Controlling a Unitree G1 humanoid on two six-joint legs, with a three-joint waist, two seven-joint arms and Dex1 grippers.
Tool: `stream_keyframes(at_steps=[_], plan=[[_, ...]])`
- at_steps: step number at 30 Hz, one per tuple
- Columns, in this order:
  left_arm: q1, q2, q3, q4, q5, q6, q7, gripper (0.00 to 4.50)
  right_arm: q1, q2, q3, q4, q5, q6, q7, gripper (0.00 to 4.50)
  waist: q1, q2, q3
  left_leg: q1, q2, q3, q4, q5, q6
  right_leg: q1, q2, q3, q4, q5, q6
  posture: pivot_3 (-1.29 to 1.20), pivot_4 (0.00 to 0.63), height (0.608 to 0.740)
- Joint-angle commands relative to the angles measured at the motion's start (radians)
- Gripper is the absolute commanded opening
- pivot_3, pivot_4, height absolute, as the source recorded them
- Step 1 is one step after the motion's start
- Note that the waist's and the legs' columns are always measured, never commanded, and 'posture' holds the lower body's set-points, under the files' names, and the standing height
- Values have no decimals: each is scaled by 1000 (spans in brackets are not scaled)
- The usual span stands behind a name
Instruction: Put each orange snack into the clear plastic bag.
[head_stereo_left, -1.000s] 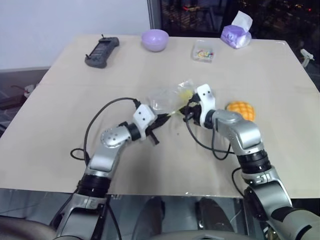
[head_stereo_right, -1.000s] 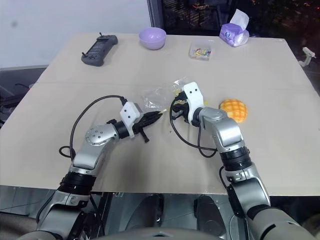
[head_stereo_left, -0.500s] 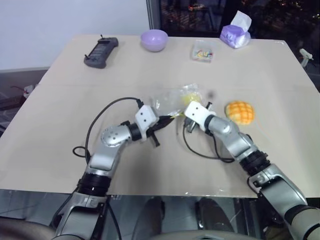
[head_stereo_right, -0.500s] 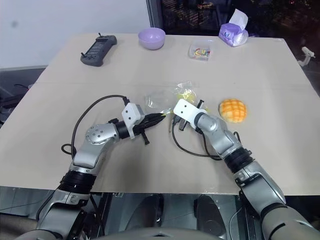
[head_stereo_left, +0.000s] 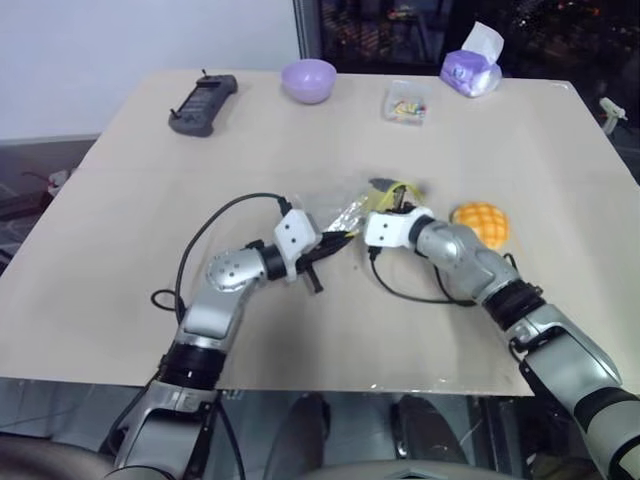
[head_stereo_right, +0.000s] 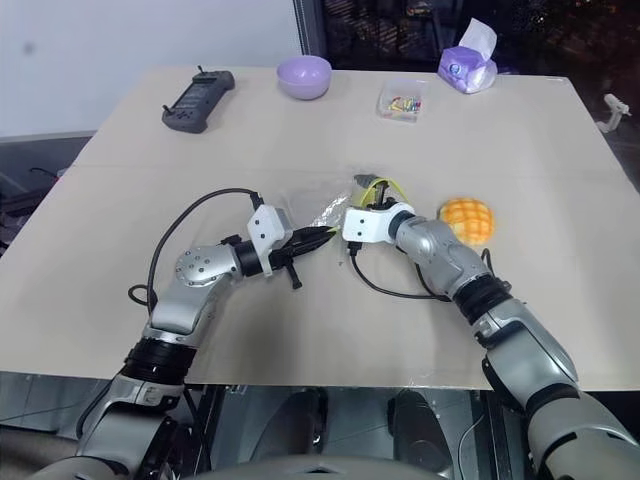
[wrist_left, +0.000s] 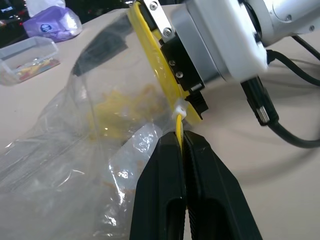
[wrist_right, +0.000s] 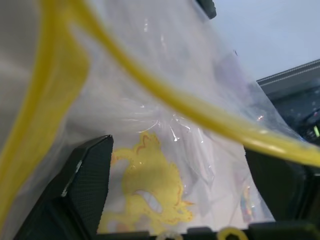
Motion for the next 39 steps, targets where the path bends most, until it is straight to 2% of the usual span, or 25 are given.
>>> stream_keyframes(at_steps=[1,4,7,10,16,21,23,28,31,39], plan=[[-7,-15,21,-2,-1,-21,44,0,-24,-30,-22,16,-45,-8,-46,4410,3,0,0,0,0,0,0,0,0,0,0,0,0,0,0,0,150,740],[-21,-21,28,24,27,-32,99,0,-16,-42,-39,-17,-18,-25,-4,4410,1,0,0,0,0,0,0,0,0,0,0,0,0,0,0,0,150,740],[-36,-33,40,46,44,-39,158,0,46,-44,-96,-157,161,-56,153,4410,1,0,0,0,0,0,0,0,0,0,0,0,0,0,0,0,150,740],[-42,-39,42,54,48,-42,184,0,103,-58,-156,-292,288,10,290,4410,-2,0,0,-1,0,0,0,-1,1,0,0,0,-1,0,0,0,150,740],[-37,-45,33,54,43,-44,184,0,185,-93,-278,-505,520,264,504,4410,5,0,0,-1,0,-1,1,-2,3,1,0,-1,0,0,0,0,150,740],[-40,-47,32,56,40,-44,181,0,254,-155,-422,-678,766,612,633,4410,6,0,0,-1,0,-1,1,-2,3,1,0,-1,0,0,0,0,150,740],[-41,-50,31,56,38,-42,179,0,266,-195,-471,-683,796,702,630,4410,8,0,0,-1,0,-2,1,-2,3,1,-1,-2,-1,0,0,0,150,740],[-39,-50,29,57,38,-44,174,0,242,-233,-590,-531,778,793,501,4410,4,0,0,0,0,-1,1,-2,4,1,0,-1,0,0,0,0,150,740],[-39,-48,30,57,39,-44,171,0,258,-270,-612,-463,755,802,476,4410,5,0,0,-1,0,-1,1,-2,4,1,0,-1,0,0,0,0,150,740],[-28,-31,24,37,45,-44,151,0,317,-254,-664,-408,833,910,478,4410,5,0,0,-1,0,0,0,-2,4,1,0,0,-1,0,0,0,150,740]])
